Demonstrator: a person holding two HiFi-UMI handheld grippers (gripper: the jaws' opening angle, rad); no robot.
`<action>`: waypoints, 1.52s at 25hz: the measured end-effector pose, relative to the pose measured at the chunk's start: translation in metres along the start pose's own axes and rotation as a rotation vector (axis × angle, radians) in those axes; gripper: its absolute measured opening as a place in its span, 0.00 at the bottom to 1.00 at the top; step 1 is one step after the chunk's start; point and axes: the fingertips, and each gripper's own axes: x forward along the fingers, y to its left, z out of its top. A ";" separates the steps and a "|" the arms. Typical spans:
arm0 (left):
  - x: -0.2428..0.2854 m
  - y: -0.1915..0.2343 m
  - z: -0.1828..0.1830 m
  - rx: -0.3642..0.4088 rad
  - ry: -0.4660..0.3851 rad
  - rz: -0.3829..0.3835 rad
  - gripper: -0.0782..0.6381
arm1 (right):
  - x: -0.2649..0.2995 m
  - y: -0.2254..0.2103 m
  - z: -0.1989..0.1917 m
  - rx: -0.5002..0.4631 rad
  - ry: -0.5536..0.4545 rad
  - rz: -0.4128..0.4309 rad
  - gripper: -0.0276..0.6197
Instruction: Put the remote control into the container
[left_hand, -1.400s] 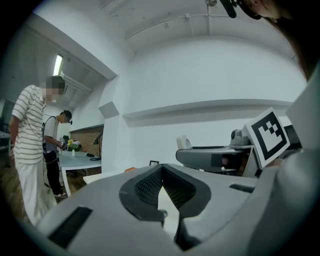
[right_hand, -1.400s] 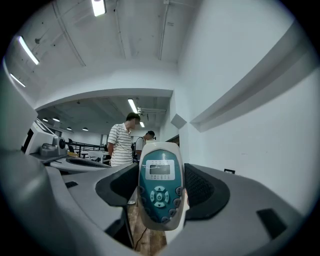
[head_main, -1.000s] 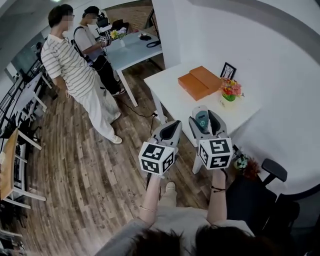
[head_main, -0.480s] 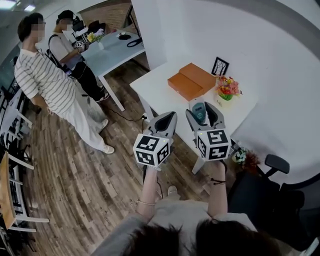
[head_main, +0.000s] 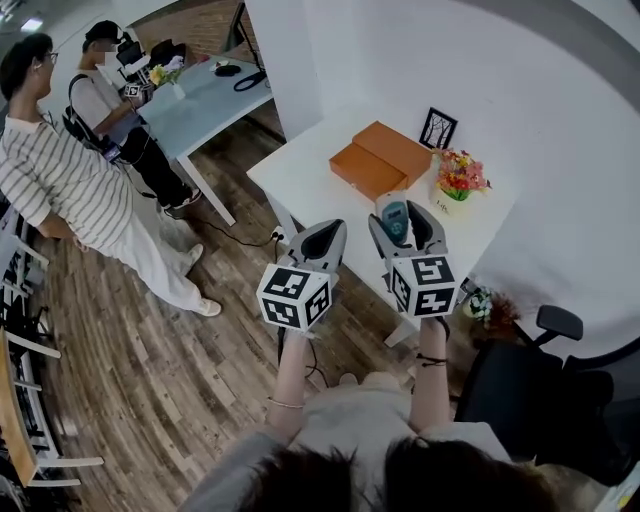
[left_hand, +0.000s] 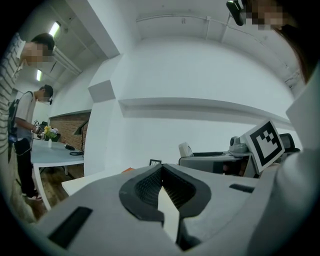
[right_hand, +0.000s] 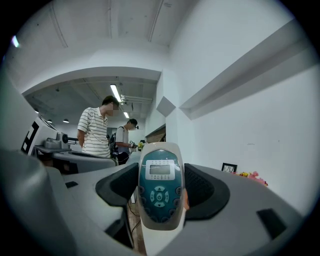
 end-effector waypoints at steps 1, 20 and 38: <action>0.003 0.004 -0.002 -0.004 0.004 -0.004 0.11 | 0.003 -0.001 -0.002 0.003 0.006 -0.004 0.48; 0.089 0.062 0.002 -0.025 0.016 -0.026 0.11 | 0.099 -0.051 -0.001 -0.027 0.059 0.008 0.48; 0.158 0.109 -0.021 -0.084 0.095 -0.031 0.11 | 0.170 -0.092 -0.023 -0.001 0.140 0.020 0.48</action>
